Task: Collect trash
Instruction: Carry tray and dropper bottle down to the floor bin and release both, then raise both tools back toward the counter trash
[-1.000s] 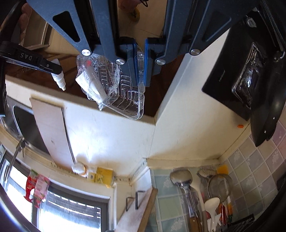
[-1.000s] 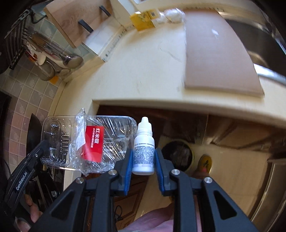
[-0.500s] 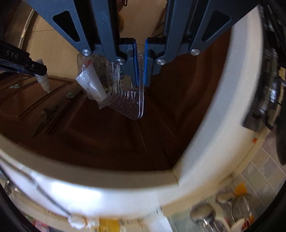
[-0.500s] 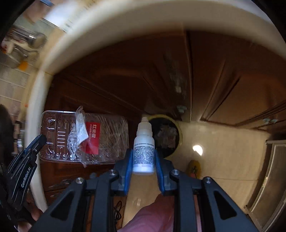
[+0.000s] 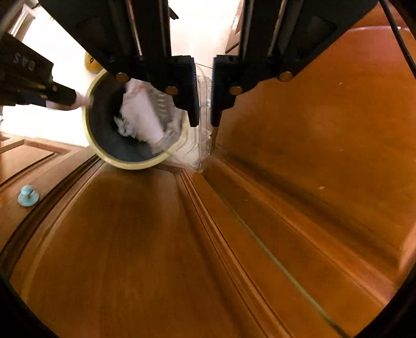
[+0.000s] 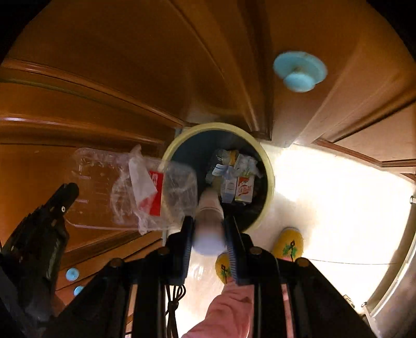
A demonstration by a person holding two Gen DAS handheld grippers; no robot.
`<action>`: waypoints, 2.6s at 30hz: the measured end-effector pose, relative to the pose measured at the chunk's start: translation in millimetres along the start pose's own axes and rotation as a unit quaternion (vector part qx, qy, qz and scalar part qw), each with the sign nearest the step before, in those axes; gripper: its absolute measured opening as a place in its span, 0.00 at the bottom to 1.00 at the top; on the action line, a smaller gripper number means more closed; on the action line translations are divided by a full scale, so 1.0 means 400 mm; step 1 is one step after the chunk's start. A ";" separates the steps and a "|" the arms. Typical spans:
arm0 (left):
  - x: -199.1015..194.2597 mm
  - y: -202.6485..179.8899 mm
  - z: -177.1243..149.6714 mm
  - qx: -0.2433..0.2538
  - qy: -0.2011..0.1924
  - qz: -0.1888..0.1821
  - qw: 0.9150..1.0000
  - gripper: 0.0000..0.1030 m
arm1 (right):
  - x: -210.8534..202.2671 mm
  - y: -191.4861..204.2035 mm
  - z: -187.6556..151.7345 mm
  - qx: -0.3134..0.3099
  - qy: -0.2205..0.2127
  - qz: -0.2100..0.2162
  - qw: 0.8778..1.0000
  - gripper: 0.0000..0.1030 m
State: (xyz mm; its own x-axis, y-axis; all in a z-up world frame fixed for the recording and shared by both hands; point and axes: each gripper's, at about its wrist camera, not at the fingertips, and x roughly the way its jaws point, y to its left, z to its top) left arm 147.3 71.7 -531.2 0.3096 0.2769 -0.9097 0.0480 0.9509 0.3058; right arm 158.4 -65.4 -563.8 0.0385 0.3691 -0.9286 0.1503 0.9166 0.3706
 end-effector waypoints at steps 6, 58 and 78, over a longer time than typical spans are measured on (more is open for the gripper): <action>-0.017 -0.004 -0.003 0.024 -0.014 -0.012 1.000 0.39 | 0.003 0.028 0.008 -0.005 0.003 0.005 1.000 0.31; -1.386 0.308 0.141 0.033 -0.346 -0.081 0.934 0.73 | -1.295 0.373 -0.302 -0.156 -0.322 0.007 0.934 0.32; -1.327 0.190 0.743 0.036 -0.307 -0.060 0.949 0.80 | -1.484 0.295 0.230 -0.130 -0.321 0.026 0.938 0.32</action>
State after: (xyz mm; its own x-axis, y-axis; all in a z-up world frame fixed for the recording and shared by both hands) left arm 269.0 -44.3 58.6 0.7918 0.0143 -0.6106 0.1749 0.9525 0.2492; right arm 244.3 -190.7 29.2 0.6377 0.3217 -0.6999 -0.1103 0.9374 0.3304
